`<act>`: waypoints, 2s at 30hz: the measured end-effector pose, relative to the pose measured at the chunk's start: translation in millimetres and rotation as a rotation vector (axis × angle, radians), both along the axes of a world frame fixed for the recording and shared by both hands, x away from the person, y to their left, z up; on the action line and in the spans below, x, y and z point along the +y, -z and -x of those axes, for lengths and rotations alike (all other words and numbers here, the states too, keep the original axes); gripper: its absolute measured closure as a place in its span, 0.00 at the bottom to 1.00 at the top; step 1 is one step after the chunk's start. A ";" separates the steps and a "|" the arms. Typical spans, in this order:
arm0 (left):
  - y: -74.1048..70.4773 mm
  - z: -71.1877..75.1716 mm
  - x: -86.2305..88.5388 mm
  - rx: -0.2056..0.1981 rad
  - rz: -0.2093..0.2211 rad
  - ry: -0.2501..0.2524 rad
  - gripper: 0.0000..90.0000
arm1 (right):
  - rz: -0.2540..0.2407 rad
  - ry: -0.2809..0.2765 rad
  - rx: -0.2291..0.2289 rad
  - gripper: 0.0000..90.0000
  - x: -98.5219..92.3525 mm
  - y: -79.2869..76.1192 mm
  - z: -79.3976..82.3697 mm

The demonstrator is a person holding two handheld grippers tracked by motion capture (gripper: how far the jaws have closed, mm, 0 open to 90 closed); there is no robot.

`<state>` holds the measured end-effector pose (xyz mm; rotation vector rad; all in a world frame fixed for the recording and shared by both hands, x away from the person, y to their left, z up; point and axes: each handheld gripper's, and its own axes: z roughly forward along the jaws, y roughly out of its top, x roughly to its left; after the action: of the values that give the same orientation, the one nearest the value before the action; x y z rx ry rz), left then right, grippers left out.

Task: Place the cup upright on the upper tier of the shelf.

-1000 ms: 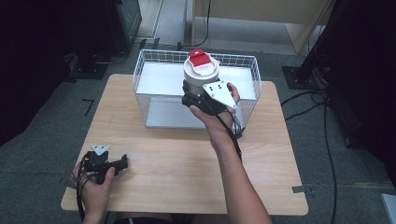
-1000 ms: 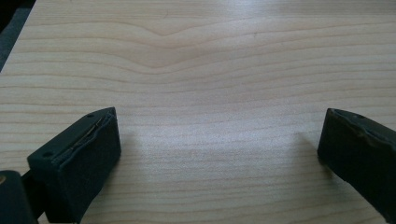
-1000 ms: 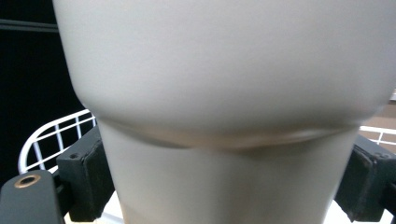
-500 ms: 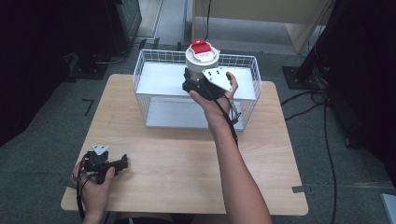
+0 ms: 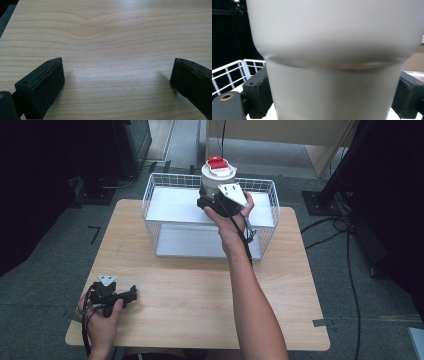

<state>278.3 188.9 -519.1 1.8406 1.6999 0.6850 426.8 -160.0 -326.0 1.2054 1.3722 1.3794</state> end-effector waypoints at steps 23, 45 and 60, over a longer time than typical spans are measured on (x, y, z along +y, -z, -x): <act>0.0 0.0 0.0 0.000 0.000 0.000 0.00 | 0.000 0.008 0.008 0.11 -5.2 1.9 -4.9; -0.1 0.1 0.1 0.001 -0.001 0.001 0.00 | 0.011 -0.054 0.032 0.00 -16.4 -0.4 18.5; 0.0 0.0 0.1 0.001 -0.001 0.000 0.00 | 0.025 -0.085 0.045 0.00 -35.5 12.6 59.1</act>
<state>278.2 188.9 -519.0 1.8426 1.7000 0.6853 367.8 -195.5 -338.6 1.1802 1.4833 1.3965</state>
